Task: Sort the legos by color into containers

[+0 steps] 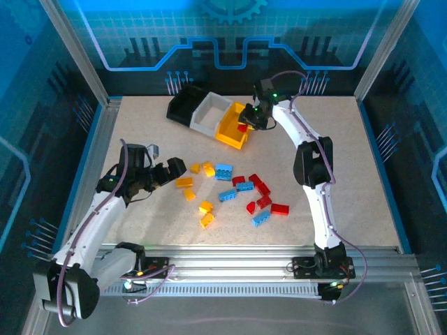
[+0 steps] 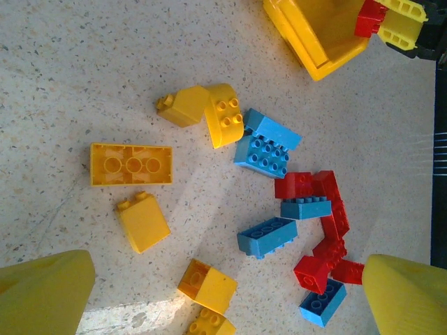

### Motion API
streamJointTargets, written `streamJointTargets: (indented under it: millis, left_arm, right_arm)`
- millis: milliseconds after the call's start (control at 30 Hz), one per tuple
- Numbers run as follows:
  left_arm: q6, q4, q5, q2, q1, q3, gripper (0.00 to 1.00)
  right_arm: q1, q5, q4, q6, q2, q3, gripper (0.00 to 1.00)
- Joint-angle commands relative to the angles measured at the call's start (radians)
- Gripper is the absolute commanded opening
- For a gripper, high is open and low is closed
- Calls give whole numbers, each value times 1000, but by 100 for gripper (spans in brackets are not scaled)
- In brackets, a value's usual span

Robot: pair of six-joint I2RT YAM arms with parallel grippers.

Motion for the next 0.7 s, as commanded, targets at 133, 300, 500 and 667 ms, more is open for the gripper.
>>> streamJointTargets:
  millis: [133,300,500,667]
  left_arm:
    - [-45,24,-4,1,2,-20,99]
    - [-64,44,-3,1,3,-41,99]
    - [-63,51,-1,32,2,-12,99]
    - [-58,48,-5,40,2,-3,99]
  right_arm:
    - [-42,126,-166,-90,-62,-74,34]
    - [-40,151,-185,-131,-79,-74,36]
    - [-34,153,-186,-124,-72,-57,49]
    - [-36,155,-189,-124,-76,-54,53]
